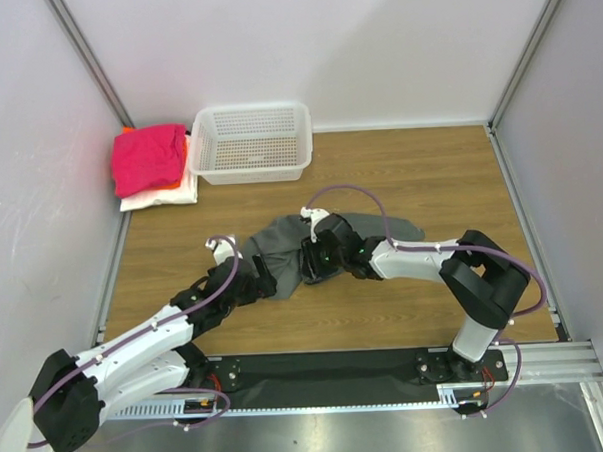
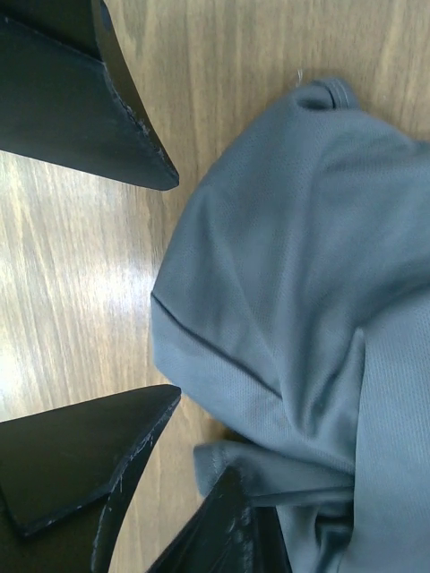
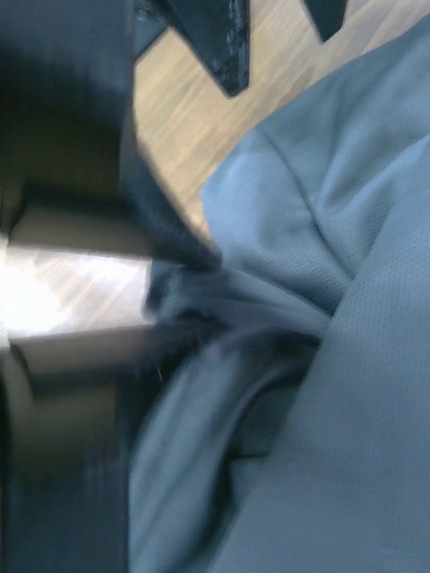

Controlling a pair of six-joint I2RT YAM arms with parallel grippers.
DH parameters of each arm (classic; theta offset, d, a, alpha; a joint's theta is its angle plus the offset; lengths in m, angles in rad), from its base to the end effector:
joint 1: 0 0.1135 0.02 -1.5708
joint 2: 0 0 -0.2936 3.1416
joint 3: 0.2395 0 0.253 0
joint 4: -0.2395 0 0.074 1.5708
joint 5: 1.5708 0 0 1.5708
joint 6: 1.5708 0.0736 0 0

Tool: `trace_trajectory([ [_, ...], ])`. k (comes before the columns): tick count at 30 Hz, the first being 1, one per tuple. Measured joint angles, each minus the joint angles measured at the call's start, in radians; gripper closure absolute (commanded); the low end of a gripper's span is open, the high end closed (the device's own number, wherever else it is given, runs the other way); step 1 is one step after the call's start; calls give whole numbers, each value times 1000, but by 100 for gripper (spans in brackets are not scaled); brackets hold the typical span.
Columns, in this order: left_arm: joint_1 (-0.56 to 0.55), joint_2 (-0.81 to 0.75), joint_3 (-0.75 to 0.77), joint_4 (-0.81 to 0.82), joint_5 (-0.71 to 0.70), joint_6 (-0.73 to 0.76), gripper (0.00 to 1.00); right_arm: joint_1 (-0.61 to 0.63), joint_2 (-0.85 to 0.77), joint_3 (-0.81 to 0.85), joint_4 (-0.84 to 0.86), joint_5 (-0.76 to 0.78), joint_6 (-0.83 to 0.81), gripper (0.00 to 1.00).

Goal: Fold and stack the t-shirts
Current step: Flatten the tshirt out

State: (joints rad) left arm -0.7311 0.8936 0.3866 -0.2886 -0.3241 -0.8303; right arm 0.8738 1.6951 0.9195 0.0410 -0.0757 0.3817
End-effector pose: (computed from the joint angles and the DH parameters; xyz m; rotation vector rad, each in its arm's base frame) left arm 0.1501 -0.1032 0.1727 -0.2725 2.3334 -0.4013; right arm 0.2418 0.2975 0.1768 -0.6275 2.3318 0.7040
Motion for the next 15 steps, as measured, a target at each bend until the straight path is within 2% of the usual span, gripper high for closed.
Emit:
trace_trajectory([
  [1, 1, -1, 0, 6, 7, 1, 4, 2, 4, 8, -7, 6, -1, 100],
  [8, 0, -8, -13, 88, 51, 22, 8, 6, -21, 22, -115, 124, 5, 100],
  [15, -12, 73, -24, 160, 69, 28, 11, -74, -236, -50, -255, 264, 6, 100],
])
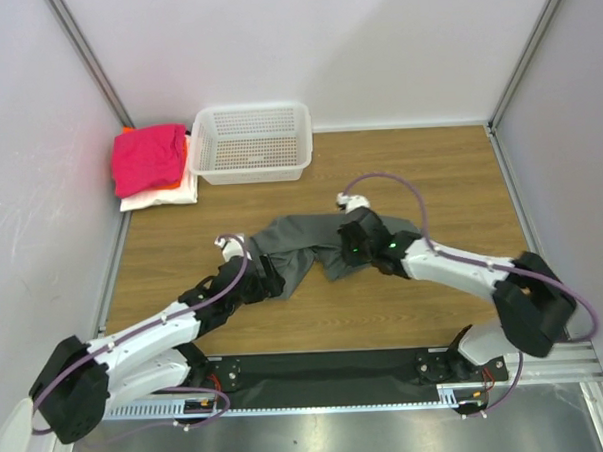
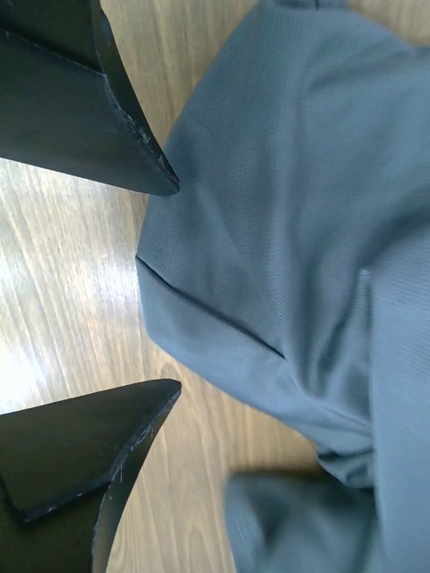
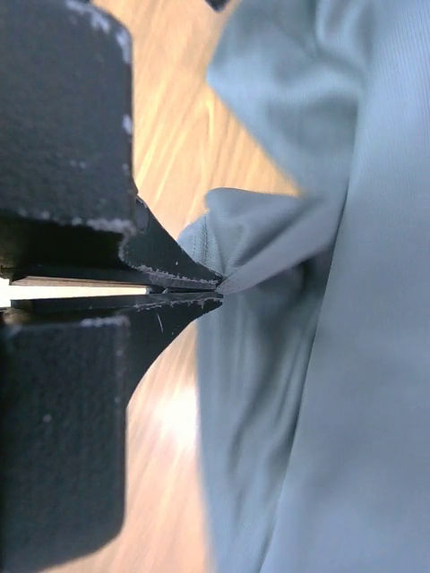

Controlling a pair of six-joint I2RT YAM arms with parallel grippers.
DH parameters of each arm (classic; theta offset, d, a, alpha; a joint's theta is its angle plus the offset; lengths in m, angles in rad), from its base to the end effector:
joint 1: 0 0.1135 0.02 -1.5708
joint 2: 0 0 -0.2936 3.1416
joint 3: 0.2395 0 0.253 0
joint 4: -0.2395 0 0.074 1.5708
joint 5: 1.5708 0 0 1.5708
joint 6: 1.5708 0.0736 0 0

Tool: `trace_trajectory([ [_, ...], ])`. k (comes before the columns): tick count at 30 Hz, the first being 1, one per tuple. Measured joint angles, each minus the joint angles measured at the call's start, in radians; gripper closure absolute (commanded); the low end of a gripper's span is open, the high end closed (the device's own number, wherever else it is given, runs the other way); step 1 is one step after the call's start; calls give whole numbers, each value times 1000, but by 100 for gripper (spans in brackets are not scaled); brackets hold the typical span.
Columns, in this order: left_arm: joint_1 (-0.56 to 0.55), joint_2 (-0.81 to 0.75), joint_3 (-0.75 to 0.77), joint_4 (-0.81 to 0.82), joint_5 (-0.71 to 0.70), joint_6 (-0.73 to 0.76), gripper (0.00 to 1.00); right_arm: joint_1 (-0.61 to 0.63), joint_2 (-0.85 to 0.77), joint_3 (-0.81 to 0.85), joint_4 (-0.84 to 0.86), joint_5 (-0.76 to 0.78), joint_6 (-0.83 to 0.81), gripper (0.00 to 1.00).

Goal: Fold and stack the t-shirts
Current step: Flatten the tshirt out

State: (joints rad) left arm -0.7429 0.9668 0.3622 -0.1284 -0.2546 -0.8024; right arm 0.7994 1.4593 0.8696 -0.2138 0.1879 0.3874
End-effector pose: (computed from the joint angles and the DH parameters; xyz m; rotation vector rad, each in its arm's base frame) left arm 0.1580 -0.1199 0.1677 -0.2016 2.3200 -0.5095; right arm 0.2375 0.2245 0.2132 -0.3986 2.3509 0.3517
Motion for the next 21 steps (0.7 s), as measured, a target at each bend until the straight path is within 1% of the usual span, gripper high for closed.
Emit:
trace_trajectory([
  [3, -27, 54, 1, 16, -6, 2, 13, -76, -119, -64, -52, 26, 3, 100],
  [6, -61, 115, 14, 17, -29, 0, 18, -149, -197, -116, -88, 43, 5, 100],
  [8, -78, 158, 37, 15, -55, -2, 28, -177, -235, -147, -109, 45, 5, 100],
  [10, -90, 193, 56, 19, -78, -2, 43, -198, -266, -176, -129, 45, 8, 100],
  [12, -98, 222, 68, 19, -105, -6, 61, -214, -287, -196, -143, 47, 12, 100],
  [13, -99, 232, 73, 17, -117, -9, 80, -221, -294, -203, -151, 48, 13, 100],
  [15, -100, 241, 81, 15, -144, -8, 99, -236, -306, -212, -161, 50, 17, 100],
  [18, -100, 241, 102, 6, -177, 0, 99, -264, -322, -215, -176, 51, 27, 100],
  [21, -99, 239, 165, -39, -202, 24, 100, -295, -328, -214, -180, 51, 31, 100],
])
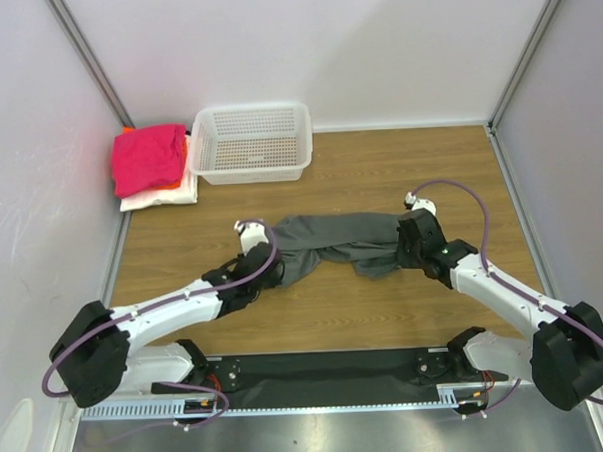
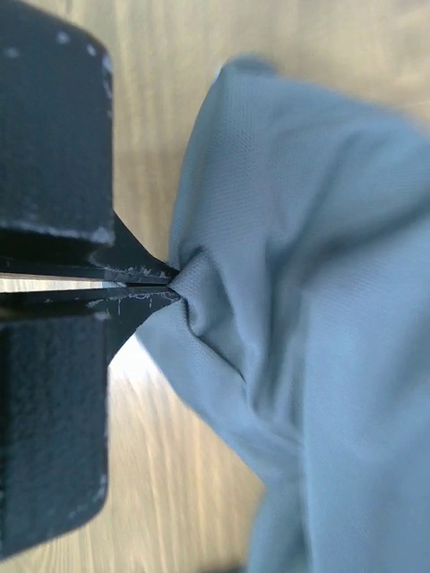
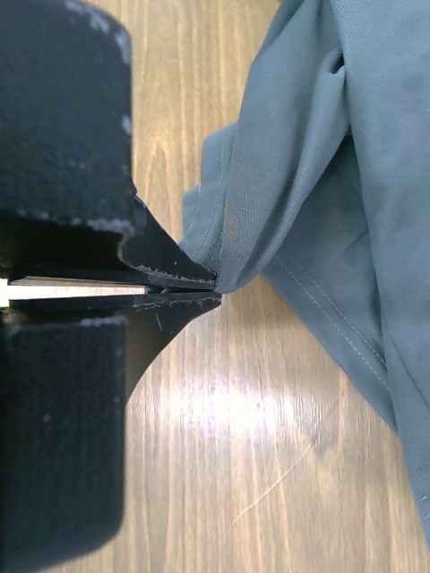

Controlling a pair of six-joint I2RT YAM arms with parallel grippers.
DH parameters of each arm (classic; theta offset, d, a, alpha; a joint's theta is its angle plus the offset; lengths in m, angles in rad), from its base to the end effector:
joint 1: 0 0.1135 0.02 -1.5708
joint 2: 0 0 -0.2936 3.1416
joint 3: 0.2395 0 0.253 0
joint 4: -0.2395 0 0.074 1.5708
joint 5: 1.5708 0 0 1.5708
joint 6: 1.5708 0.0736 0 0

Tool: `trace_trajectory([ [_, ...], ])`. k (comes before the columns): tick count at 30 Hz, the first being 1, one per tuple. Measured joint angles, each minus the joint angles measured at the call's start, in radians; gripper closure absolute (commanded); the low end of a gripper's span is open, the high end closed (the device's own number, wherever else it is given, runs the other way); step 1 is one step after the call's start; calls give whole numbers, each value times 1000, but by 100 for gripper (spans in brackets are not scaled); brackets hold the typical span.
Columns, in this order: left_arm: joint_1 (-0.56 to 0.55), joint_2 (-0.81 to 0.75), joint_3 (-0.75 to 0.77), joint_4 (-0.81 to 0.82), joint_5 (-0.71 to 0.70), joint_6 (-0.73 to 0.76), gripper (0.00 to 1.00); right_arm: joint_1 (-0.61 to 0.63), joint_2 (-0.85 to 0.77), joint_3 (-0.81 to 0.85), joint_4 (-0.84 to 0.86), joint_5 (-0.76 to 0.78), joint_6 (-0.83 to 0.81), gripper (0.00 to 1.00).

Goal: Fold and stack the t-shirts
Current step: Flatten the tshirt out

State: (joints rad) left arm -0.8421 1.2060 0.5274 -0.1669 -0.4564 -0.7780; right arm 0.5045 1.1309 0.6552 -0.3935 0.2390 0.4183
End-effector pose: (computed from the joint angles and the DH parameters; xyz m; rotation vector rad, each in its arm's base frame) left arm 0.1821 -0.1553 0.1754 -0.1296 2.3185 -0.2653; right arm 0.2140 0.0983 0.2088 0.0020 2.4113 0.1334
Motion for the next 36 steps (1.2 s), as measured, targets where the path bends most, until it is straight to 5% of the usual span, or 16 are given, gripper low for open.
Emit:
trace_trajectory([
  [15, 31, -276, 565, -275, -142, 315, 100, -29, -27, 9, -18, 13, 0, 100],
  [29, 153, -364, 526, -381, -101, 298, 100, -31, -89, 3, -44, 8, 8, 100],
  [36, 216, -451, 378, -405, -101, 198, 100, -27, 4, -10, 9, -10, 19, 100],
])
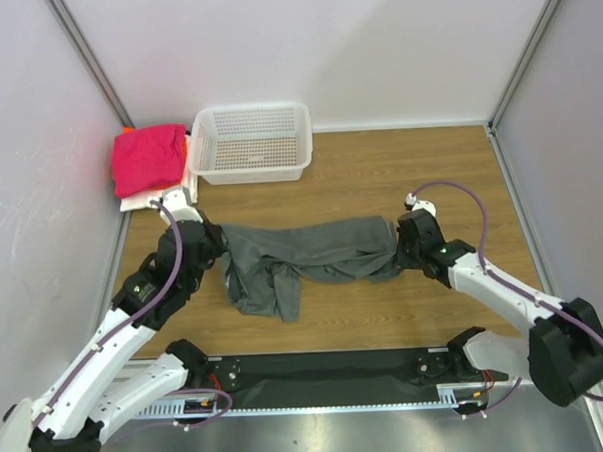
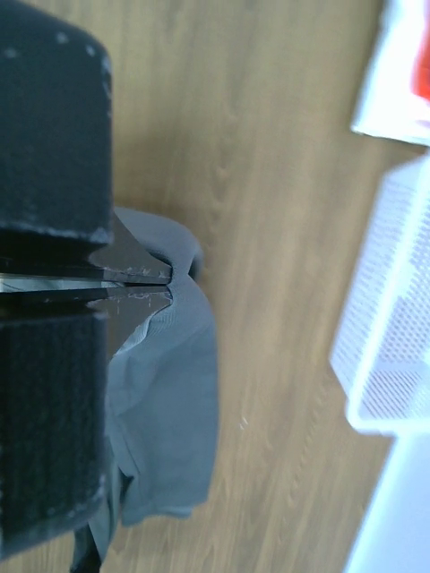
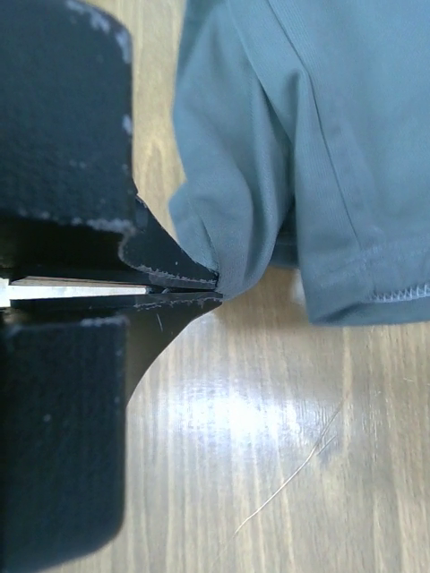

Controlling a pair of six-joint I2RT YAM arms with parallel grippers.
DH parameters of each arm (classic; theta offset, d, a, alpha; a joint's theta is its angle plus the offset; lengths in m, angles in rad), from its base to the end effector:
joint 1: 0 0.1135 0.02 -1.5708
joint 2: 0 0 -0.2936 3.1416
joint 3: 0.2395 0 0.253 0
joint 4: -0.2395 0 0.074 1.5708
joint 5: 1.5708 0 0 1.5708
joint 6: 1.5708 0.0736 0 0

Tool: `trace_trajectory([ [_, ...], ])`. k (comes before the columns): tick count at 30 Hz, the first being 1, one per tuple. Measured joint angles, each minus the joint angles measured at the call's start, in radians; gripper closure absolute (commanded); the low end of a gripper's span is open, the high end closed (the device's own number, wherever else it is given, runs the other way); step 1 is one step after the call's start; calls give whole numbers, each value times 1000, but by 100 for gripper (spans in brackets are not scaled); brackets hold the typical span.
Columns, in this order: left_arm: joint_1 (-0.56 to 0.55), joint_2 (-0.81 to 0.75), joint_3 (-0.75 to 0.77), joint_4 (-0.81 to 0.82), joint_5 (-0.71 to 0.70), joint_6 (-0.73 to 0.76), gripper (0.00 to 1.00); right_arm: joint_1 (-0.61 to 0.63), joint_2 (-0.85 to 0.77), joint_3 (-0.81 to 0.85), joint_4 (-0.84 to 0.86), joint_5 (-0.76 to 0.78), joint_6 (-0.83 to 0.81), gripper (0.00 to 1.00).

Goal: Fold and stack the t-shirts
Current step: Flatten the tshirt out

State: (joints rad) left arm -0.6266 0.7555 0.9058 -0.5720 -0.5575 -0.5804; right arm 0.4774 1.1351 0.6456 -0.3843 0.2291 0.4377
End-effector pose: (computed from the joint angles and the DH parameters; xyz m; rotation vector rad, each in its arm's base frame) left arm 0.1563 -0.0651 0.3551 -0.3083 1.9089 -0.2505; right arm 0.2162 0.0930 0.2054 0.0530 2.4180 0.1384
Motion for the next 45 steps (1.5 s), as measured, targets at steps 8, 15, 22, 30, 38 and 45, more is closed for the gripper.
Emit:
trace_trajectory([
  [8, 36, -50, -120, -33, -8, -94, 100, -66, 104, 30, 23, 35, 3, 100],
  [15, 56, -13, -171, -1, 16, -103, 100, -196, 55, 55, 40, 47, 2, 100],
  [22, 57, -4, -237, 84, 138, -150, 100, -219, 114, 68, 116, 43, -5, 100],
  [30, -128, -11, -332, 132, 233, -297, 100, -177, 524, 278, 253, -16, -2, 100],
  [38, -365, 71, -330, 121, 202, -349, 100, -78, 853, 652, 325, -76, -3, 100],
  [45, -478, 203, -220, 193, 253, -197, 100, 25, 1084, 977, 346, -144, -2, 100],
])
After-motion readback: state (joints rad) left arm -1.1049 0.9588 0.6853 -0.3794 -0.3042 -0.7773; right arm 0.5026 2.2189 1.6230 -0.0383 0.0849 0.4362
